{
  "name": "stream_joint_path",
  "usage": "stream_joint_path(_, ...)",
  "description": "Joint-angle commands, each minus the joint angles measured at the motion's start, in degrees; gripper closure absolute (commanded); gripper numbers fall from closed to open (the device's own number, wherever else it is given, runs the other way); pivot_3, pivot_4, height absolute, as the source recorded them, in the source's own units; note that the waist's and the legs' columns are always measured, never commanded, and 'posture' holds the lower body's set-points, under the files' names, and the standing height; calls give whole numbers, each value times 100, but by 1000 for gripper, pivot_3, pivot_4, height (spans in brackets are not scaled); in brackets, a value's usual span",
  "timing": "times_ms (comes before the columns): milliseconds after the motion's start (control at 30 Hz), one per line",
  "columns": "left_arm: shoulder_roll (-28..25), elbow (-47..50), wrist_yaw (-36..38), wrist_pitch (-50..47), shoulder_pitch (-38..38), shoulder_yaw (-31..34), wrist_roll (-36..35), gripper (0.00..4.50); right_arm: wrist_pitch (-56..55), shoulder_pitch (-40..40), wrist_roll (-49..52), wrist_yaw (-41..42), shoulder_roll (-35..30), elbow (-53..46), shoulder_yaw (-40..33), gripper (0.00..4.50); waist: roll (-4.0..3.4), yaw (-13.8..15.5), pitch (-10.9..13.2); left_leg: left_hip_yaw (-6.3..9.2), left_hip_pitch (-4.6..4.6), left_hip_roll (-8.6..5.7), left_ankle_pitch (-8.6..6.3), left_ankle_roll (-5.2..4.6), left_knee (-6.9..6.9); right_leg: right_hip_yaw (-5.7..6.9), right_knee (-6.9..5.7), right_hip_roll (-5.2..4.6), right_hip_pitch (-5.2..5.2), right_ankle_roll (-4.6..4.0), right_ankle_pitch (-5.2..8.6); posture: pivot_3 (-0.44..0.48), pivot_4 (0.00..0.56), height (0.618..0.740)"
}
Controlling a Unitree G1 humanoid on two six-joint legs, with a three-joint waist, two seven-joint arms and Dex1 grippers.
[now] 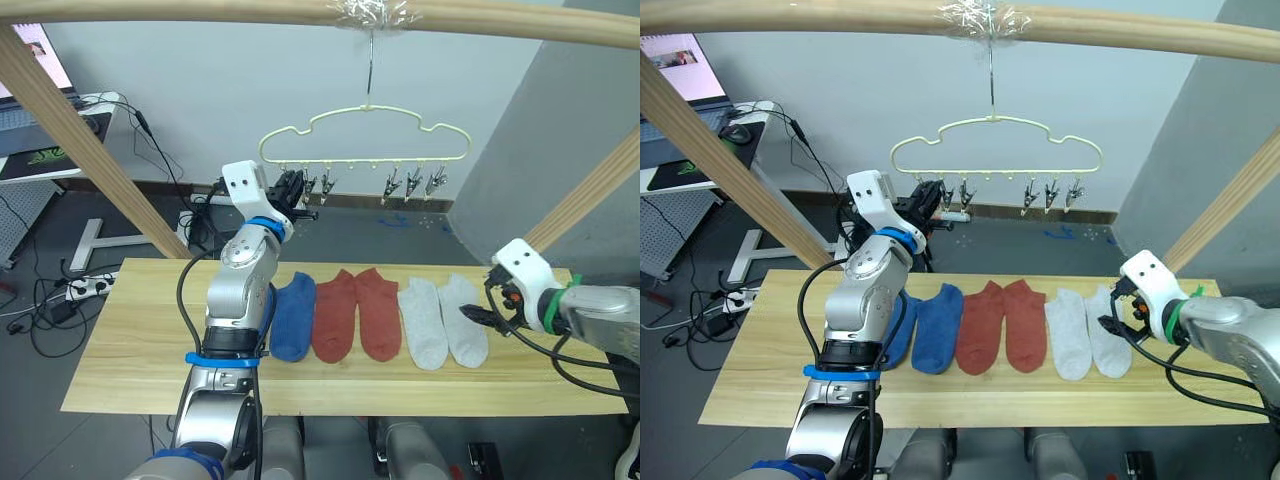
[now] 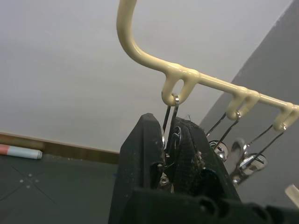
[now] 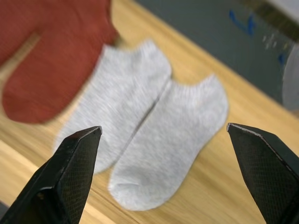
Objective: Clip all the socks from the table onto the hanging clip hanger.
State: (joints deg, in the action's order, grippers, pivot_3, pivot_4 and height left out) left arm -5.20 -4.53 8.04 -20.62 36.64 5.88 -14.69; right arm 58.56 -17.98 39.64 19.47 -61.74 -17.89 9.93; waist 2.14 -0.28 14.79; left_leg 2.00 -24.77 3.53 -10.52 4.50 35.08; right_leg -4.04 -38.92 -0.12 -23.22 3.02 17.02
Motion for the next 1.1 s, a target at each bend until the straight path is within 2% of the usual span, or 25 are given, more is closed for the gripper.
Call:
stream_joint_path(33, 37, 386, -90, -75, 52, 14, -39, 4242, -453, -350, -865, 546, 106, 623, 462, 0, -2, 12, 10, 0, 0, -1, 0, 0, 0, 0, 0, -1, 0, 0, 0, 50, 293, 740)
stream_joint_path(233, 87, 592, -163, -229, -13, -25, -57, 4242, -791, -989, -1962, 1328, 554, 2071, 1132, 0, -4, 27, 107, 1, 0, -1, 0, 1, 0, 1, 1, -1, 0, -2, -1, 67, 307, 740)
stream_joint_path(433, 165, 740, -254, -333, -52, -53, -56, 4242, -1135, -1571, -2697, 1708, 1159, 3352, 1261, 0, -4, 31, 168, 1, -2, -2, 1, 1, 0, 1, 0, -4, 0, -23, -14, 87, 316, 740)
stream_joint_path(633, 192, 902, -313, -449, -101, -80, -54, 4242, -1440, -2017, -3289, 1948, 1659, 4235, 1286, 0, -5, 39, 224, 4, -1, -1, 1, 2, -1, 5, -3, -3, 0, -23, -15, 101, 321, 740)
stream_joint_path(900, 153, 1115, -365, -607, -177, -73, -55, 4242, -1673, -2240, -3716, 2146, 2182, 5054, 1149, 0, 3, 78, 264, 8, -1, -1, 1, 3, -1, 8, -4, -4, 1, -17, -20, 139, 333, 740)
stream_joint_path(1100, 137, 1246, -374, -767, -201, -47, -101, 4242, -1724, -2210, -4006, 2351, 2334, 5328, 1121, 0, 10, 78, 267, 14, 1, -1, 3, 6, 1, 10, -5, -3, 6, -7, -27, 154, 335, 740)
